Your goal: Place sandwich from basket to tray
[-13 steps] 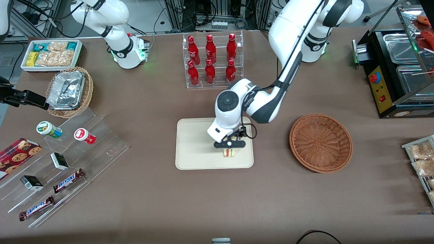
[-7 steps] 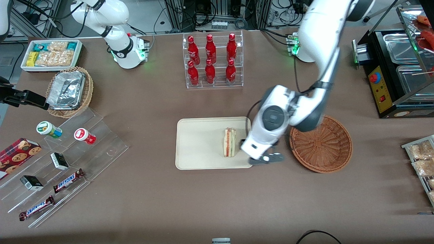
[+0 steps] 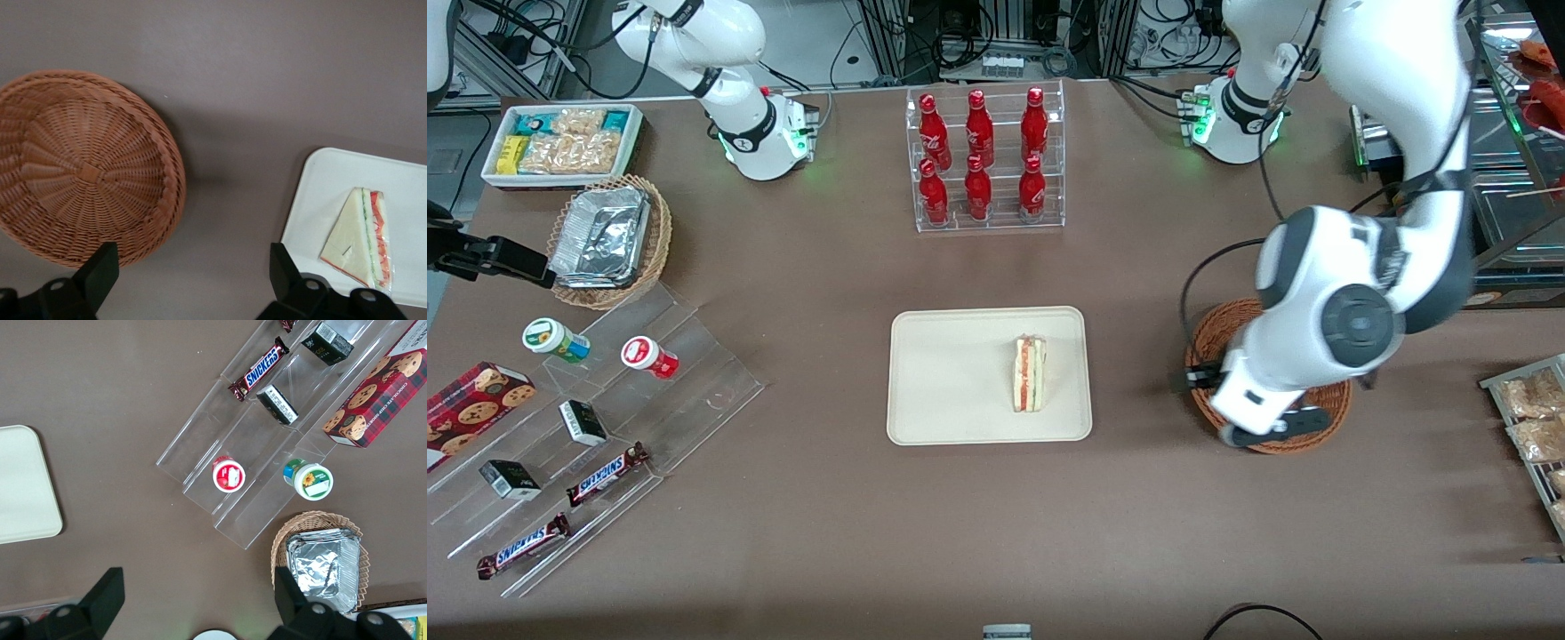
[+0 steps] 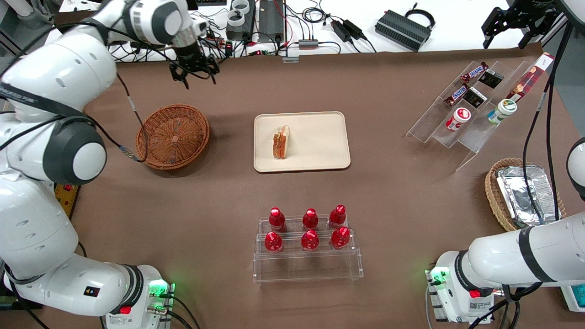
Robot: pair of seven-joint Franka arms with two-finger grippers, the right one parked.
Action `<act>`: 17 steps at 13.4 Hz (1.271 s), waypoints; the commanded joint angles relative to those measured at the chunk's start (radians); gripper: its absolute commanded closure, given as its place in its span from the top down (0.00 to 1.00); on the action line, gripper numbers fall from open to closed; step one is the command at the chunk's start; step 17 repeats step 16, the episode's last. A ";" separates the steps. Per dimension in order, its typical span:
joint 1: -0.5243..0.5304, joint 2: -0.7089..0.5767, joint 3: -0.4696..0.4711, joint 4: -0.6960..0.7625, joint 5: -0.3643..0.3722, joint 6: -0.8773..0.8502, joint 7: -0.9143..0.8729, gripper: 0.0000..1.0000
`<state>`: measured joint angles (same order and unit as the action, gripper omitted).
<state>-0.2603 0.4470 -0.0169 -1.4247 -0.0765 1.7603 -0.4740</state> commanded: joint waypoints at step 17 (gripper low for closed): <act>0.343 -0.501 -0.066 -0.181 0.079 -0.372 0.432 1.00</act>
